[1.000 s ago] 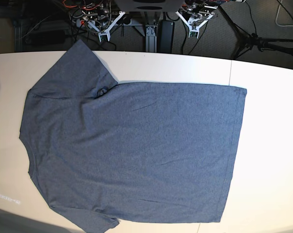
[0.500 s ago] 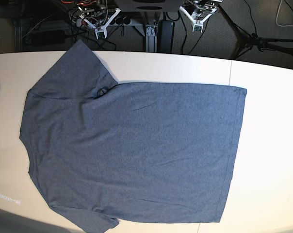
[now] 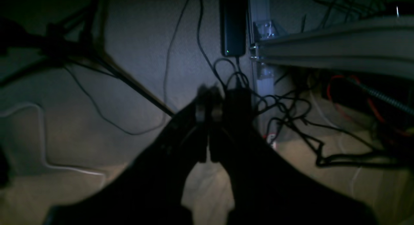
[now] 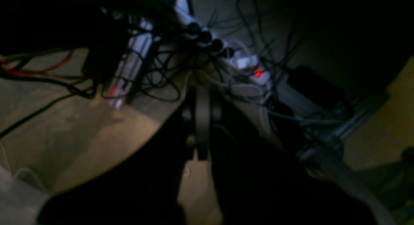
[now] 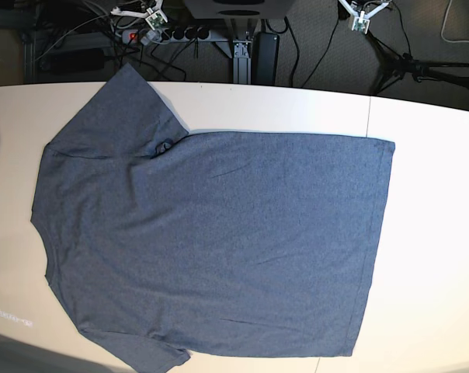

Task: Fold the T-shirt properly
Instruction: 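Move the right gripper to the shoulder corner of the shirt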

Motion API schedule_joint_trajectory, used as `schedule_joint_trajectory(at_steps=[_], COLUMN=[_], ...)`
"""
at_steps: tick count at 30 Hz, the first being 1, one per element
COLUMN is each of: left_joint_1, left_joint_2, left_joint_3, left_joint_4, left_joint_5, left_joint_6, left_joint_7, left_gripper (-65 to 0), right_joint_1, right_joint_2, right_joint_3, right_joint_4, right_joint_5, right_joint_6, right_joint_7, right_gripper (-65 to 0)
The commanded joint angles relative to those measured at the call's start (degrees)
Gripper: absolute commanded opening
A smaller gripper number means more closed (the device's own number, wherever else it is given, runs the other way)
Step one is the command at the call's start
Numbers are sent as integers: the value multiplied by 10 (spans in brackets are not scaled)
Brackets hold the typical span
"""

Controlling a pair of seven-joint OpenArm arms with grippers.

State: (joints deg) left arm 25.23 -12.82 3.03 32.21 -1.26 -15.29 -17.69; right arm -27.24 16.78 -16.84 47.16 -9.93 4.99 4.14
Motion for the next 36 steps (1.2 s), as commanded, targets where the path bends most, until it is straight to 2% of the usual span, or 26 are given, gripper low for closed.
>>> schedule_joint_trajectory(at_steps=[1,8,12,17,20,25,29,33,34,36], left_joint_1=[19,132,196,274,306,322,322,322,322,322], left_joint_2=[-12,-81,-122,-157,-176,-220,-245,-264,-266,-267], left_joint_3=[0,0,-10,-56,-80,-84,-84,-84,-84,-84], left_joint_4=[24,211,337,497,588,713,770,789,789,789], left_joint_5=[-2,-2,-2,12,28,28,29,65,72,76], left_joint_6=[-10,-10,-10,-10,-8,-2,35,52,52,52], left_joint_7=[-10,-63,-65,-56,-10,107,158,163,163,163], left_gripper=[-650,-650,-650,-650,-650,-650,-645,-494,-468,-455], right_joint_1=[-22,-128,-174,-200,-198,-198,-196,-169,-159,-134], right_joint_2=[22,129,196,259,289,332,354,373,379,389], right_joint_3=[2,2,3,10,10,10,10,10,10,10], right_joint_4=[26,218,328,443,489,555,596,607,607,607], right_joint_5=[3,3,2,-5,-36,-68,-93,-96,-96,-95], right_joint_6=[23,23,23,23,21,21,21,21,21,21], right_joint_7=[3,3,-6,-54,-71,-72,-73,-77,-81,-94], right_gripper=[-650,-650,-650,-643,-571,-487,-405,-318,-301,-292])
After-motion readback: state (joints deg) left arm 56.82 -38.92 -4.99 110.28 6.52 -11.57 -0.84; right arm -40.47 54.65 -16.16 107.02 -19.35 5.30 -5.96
